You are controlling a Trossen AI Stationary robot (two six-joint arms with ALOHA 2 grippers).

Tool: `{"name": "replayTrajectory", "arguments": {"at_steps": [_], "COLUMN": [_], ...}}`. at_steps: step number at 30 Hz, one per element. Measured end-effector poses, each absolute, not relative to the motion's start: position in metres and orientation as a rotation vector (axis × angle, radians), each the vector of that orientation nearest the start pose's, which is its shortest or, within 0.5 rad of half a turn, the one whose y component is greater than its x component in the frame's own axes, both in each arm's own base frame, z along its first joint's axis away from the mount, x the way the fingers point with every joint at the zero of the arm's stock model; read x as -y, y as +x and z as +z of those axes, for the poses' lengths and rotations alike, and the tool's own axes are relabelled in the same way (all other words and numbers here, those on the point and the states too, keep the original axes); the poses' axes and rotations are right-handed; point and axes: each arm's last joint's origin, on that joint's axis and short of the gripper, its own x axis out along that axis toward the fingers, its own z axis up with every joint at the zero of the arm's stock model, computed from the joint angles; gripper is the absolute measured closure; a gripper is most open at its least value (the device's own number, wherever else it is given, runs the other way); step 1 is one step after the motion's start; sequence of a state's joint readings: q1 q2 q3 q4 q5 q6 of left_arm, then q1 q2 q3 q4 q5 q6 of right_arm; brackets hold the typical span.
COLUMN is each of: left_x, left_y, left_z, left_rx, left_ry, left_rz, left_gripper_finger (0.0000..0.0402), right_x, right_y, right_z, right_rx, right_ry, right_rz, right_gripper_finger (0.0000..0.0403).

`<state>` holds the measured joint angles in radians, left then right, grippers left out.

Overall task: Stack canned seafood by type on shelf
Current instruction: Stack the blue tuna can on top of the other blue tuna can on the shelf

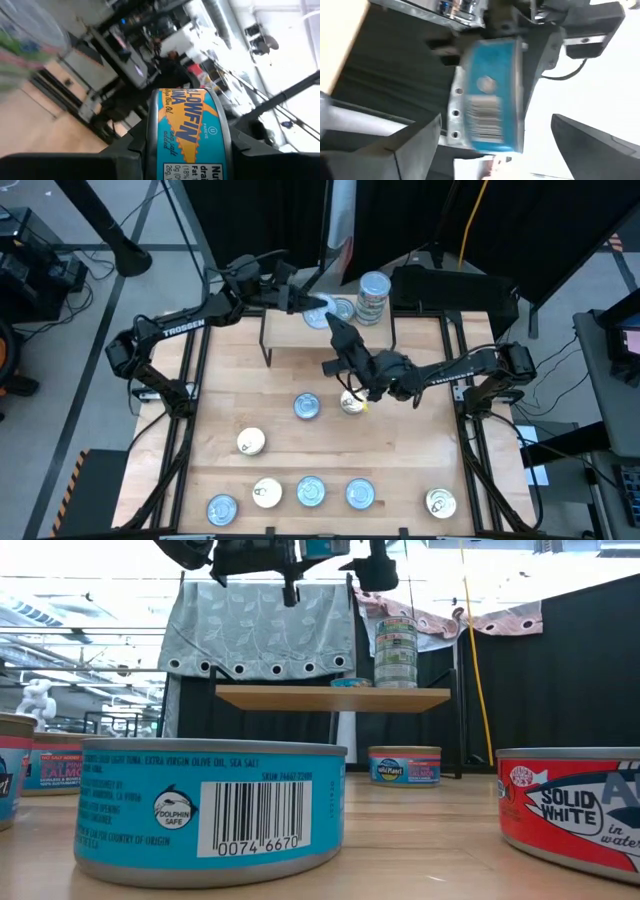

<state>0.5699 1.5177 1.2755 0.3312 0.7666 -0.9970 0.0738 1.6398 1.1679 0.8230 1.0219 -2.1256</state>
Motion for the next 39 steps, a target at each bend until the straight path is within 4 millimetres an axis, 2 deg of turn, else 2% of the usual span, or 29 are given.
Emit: {"name": "replayTrajectory", "arguments": {"at_steps": [4, 8, 19, 26, 29, 33, 36, 39], "left_x": [-0.163, -0.163, -0.163, -0.164, -0.165, -0.168, -0.176, -0.179], "left_y": [0.305, 0.305, 0.305, 0.305, 0.304, 0.3, 0.288, 0.267], "left_z": [0.376, 0.375, 0.376, 0.376, 0.377, 0.383, 0.391, 0.407], "left_rx": [-0.047, -0.053, -0.051, -0.021, 0.006, 0.066, 0.138, 0.197], "left_ry": [-0.952, -0.958, -0.957, -0.898, -0.849, -0.829, -0.758, -0.651], "left_rz": [-0.243, -0.241, -0.238, -0.201, -0.175, -0.1, 0.003, 0.052], "left_gripper_finger": [0.0267, 0.0266, 0.0264, 0.0256, 0.0223, 0.0158, 0.0125, 0.0113], "right_x": [-0.003, -0.003, -0.005, -0.005, -0.006, -0.006, -0.005, -0.004], "right_y": [0.362, 0.362, 0.364, 0.364, 0.364, 0.364, 0.364, 0.363], "right_z": [0.341, 0.343, 0.338, 0.337, 0.337, 0.336, 0.335, 0.335], "right_rx": [-0.746, -0.729, -0.767, -0.769, -0.767, -0.773, -0.777, -0.807], "right_ry": [-1.823, -1.848, -1.9, -1.893, -1.886, -1.875, -1.845, -1.781], "right_rz": [-0.837, -0.835, -0.78, -0.774, -0.773, -0.774, -0.784, -0.815], "right_gripper_finger": [0.0046, 0.0086, 0.0286, 0.0291, 0.0284, 0.0278, 0.0279, 0.0277]}}
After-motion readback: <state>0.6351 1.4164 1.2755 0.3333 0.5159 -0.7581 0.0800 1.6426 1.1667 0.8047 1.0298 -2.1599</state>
